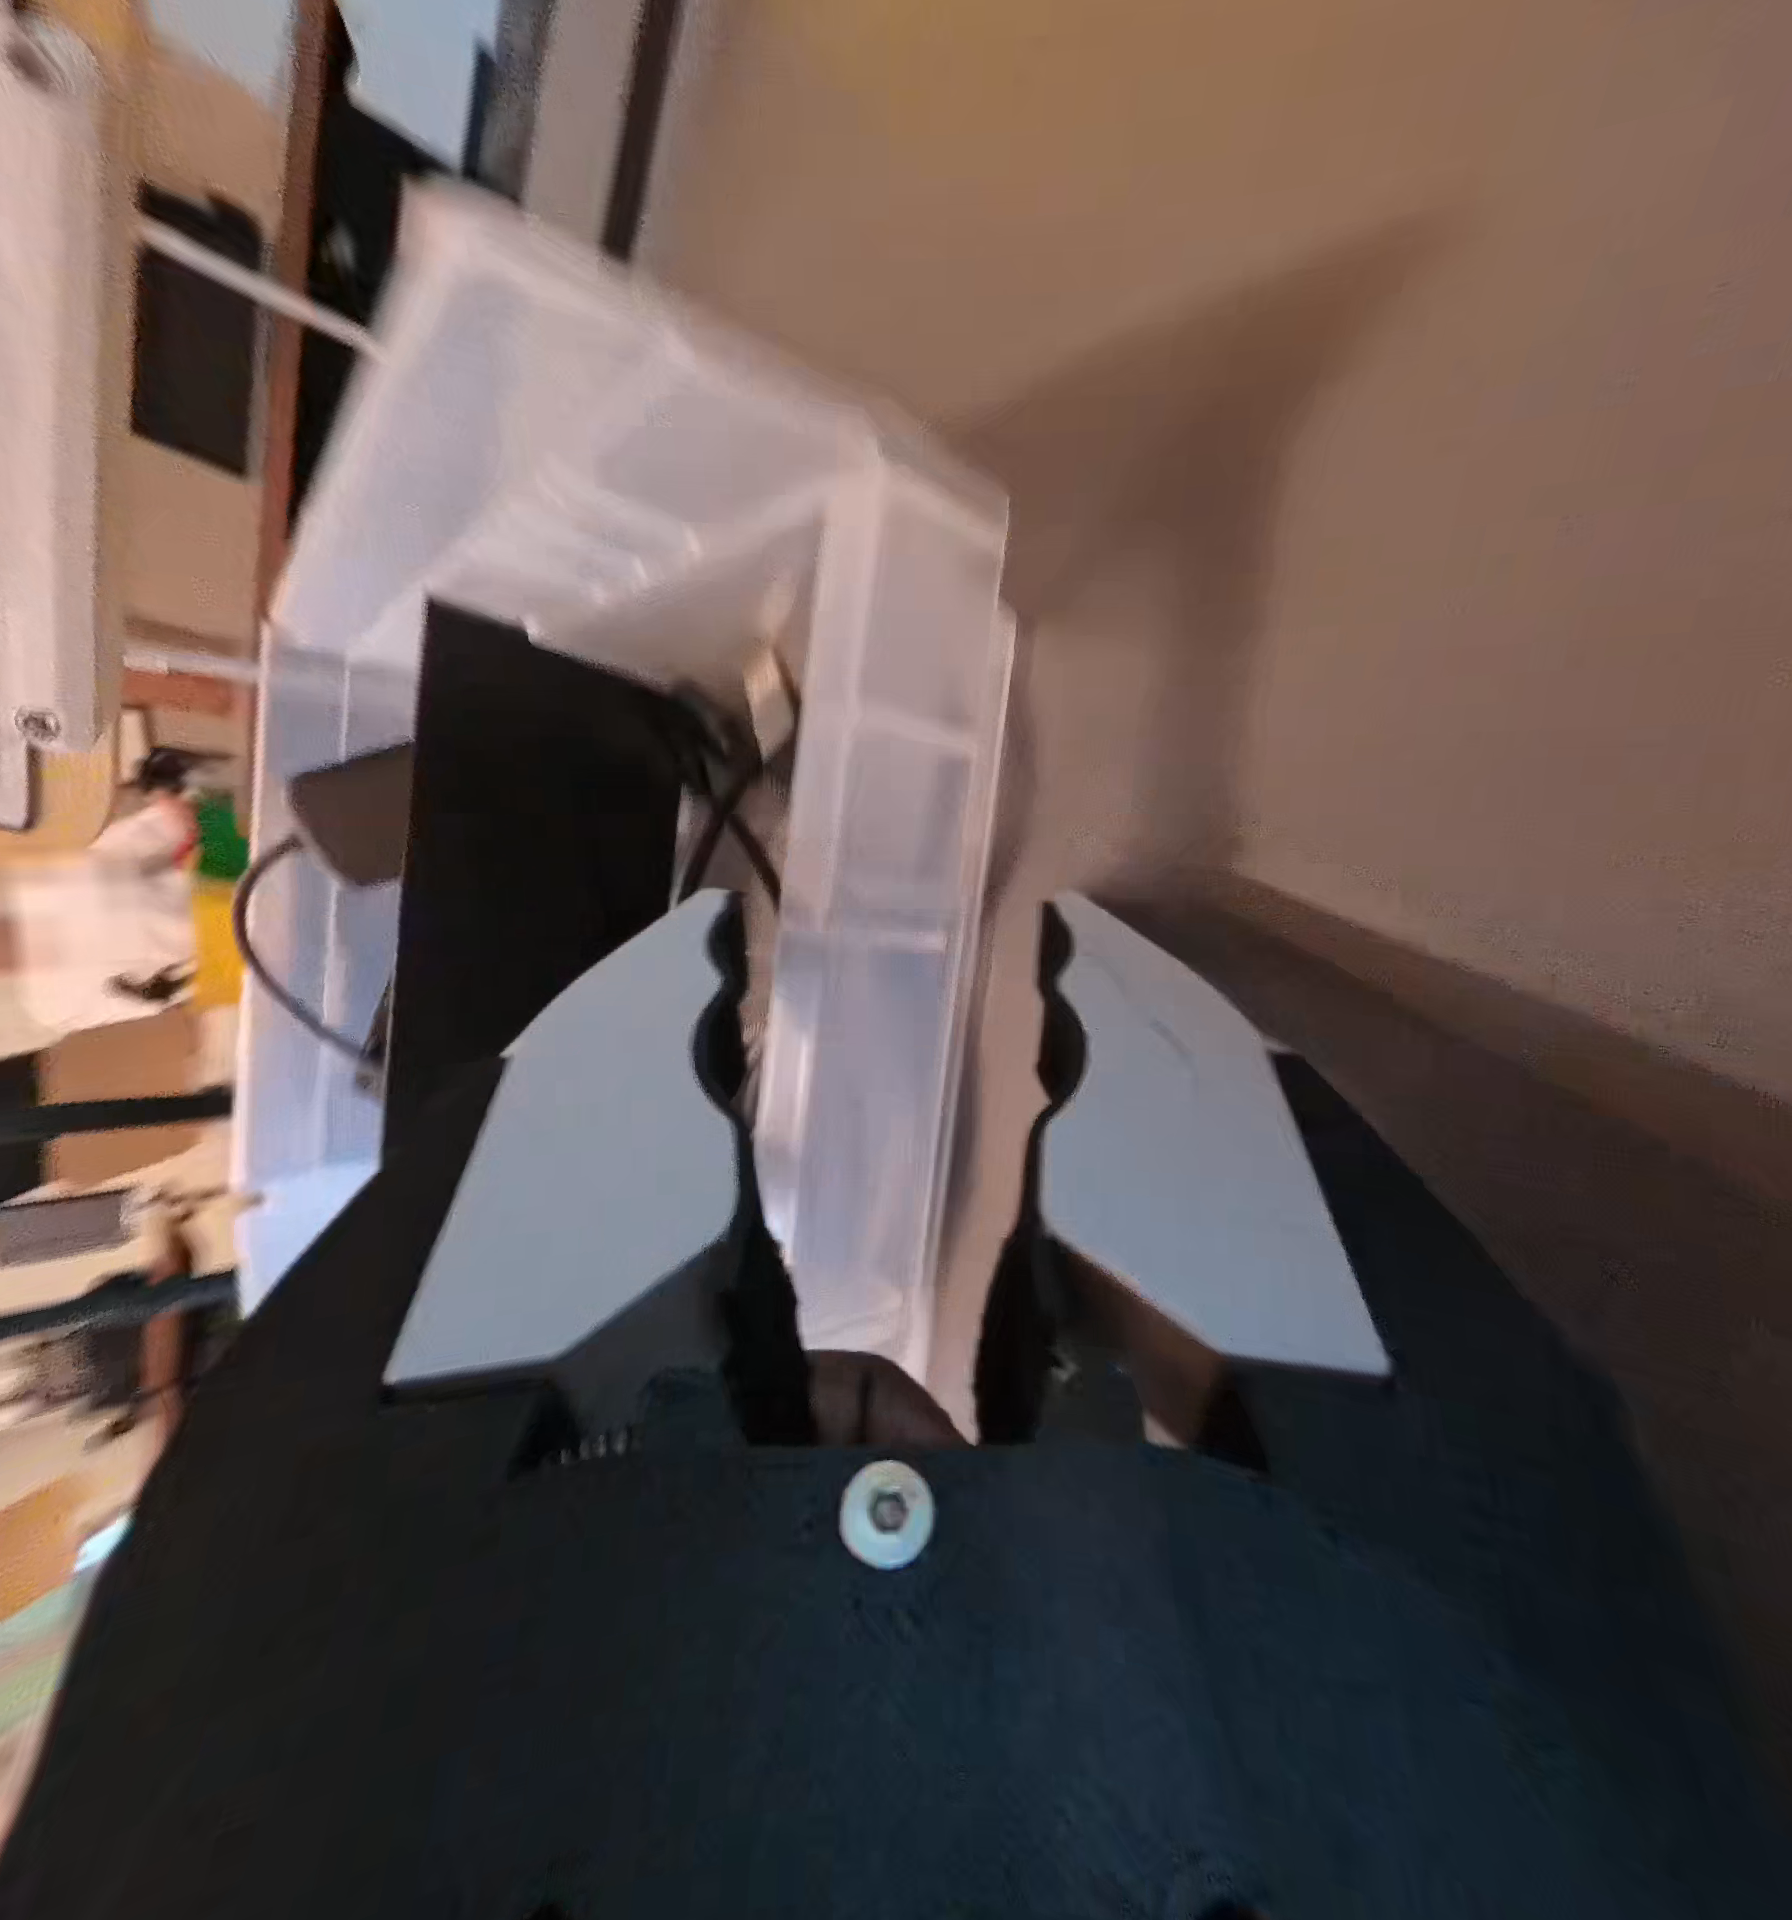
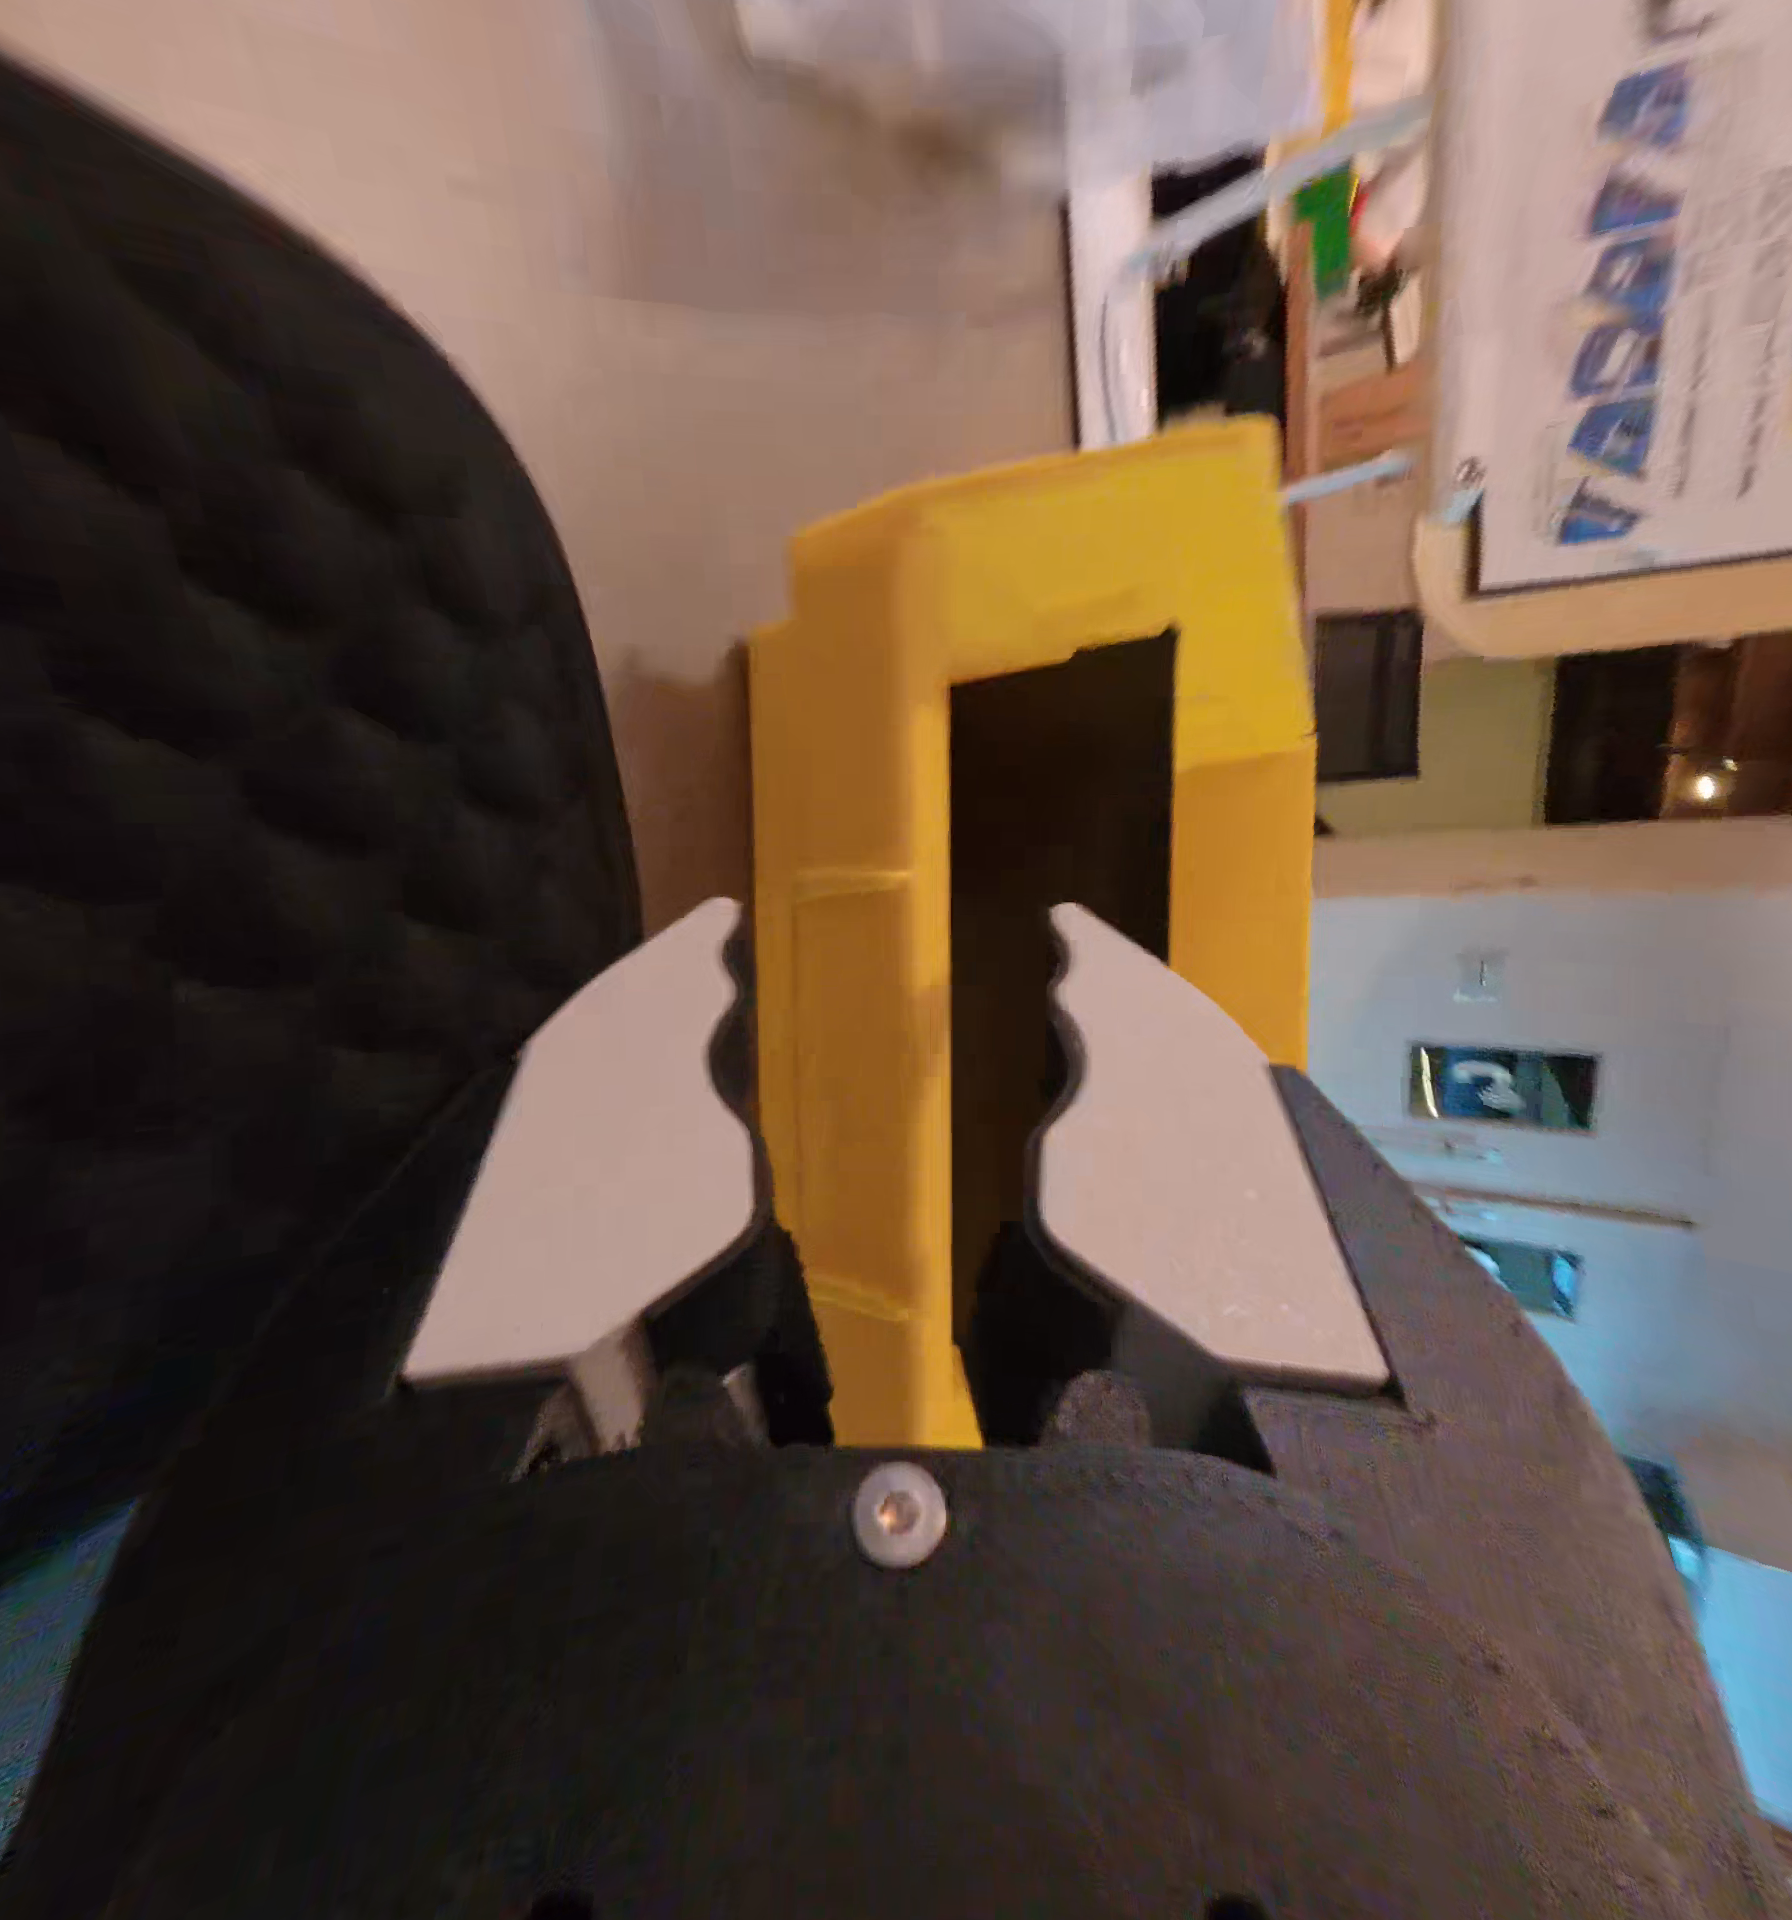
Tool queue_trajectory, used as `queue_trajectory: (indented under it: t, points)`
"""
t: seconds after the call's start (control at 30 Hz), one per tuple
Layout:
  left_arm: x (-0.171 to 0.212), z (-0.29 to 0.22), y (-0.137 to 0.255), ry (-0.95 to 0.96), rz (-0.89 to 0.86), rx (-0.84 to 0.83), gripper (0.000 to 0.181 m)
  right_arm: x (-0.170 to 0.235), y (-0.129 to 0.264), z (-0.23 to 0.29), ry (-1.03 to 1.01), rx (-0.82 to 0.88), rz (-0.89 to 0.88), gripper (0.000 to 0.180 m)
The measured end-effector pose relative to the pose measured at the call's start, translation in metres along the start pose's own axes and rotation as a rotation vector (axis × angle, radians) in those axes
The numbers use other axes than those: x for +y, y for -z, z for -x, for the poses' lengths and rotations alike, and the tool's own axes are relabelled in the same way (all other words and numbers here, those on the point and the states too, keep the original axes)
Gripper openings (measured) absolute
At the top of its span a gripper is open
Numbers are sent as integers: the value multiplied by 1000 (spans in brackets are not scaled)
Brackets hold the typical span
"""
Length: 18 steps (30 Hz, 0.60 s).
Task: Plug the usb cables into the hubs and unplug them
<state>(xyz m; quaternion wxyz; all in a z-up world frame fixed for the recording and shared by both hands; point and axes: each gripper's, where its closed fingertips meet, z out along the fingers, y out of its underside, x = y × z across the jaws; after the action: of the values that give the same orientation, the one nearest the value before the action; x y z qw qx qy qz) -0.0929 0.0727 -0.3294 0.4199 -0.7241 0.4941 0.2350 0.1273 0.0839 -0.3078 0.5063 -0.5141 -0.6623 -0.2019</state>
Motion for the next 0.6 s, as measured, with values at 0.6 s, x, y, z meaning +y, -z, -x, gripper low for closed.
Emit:
queue_trajectory:
  t: [0.6]
  points:
    - [142, 38, 45, 66, 158, -47, 41, 20, -6, 4, 21, 4, 118, 32]
